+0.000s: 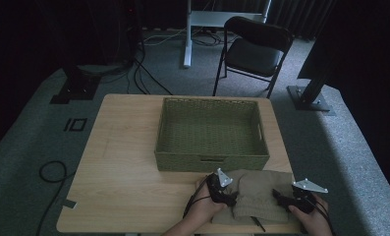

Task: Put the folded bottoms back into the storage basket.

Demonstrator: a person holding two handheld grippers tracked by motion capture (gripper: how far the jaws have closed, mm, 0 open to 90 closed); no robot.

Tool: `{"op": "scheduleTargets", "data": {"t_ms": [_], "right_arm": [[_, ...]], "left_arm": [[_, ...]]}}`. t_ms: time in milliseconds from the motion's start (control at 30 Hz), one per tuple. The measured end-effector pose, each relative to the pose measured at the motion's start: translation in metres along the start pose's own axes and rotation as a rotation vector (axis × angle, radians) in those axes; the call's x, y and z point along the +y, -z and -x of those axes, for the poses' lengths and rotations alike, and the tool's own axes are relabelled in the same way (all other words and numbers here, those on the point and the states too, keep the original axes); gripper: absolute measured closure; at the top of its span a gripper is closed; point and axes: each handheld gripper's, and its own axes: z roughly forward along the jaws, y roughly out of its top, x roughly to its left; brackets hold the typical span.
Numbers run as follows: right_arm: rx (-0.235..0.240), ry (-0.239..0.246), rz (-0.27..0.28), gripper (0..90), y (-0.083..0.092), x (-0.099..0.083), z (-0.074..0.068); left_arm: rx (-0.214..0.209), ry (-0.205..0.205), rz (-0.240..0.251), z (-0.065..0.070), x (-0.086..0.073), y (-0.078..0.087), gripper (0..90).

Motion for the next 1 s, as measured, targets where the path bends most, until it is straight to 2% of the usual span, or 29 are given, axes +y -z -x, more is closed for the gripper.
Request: {"op": "scheduleTargets", "data": {"t_ms": [133, 267, 467, 533, 600, 733, 833, 1000], "right_arm": [[-0.003, -0.003, -0.012, 39.7, 0.002, 0.001, -0.004], [0.026, 0.014, -0.033, 58.5, 0.003, 0.004, -0.010], [0.044, 0.014, -0.047, 70.3, 0.005, 0.004, -0.015], [0.042, 0.014, -0.043, 74.6, 0.006, 0.003, -0.017], [0.044, 0.006, -0.041, 77.5, 0.007, 0.002, -0.016], [0.059, -0.025, -0.043, 80.1, 0.010, 0.002, -0.014], [0.086, -0.051, -0.037, 81.2, 0.015, 0.003, -0.013], [0.117, -0.074, -0.015, 81.4, 0.028, 0.009, -0.015]], "left_arm": [[0.004, -0.012, 0.000, 0.002, 0.001, -0.001, 22.4], [0.010, -0.007, 0.011, 0.004, 0.002, -0.002, 27.1], [-0.050, 0.000, 0.033, 0.006, 0.003, -0.002, 65.8], [-0.056, -0.017, 0.036, 0.008, 0.003, -0.002, 74.2], [-0.056, -0.027, 0.037, 0.009, 0.003, -0.002, 77.4], [-0.058, -0.022, 0.040, 0.008, 0.002, -0.001, 79.6], [-0.074, -0.018, 0.046, 0.008, 0.000, 0.003, 81.1], [-0.107, -0.014, 0.053, 0.008, 0.003, 0.019, 81.8]]}}
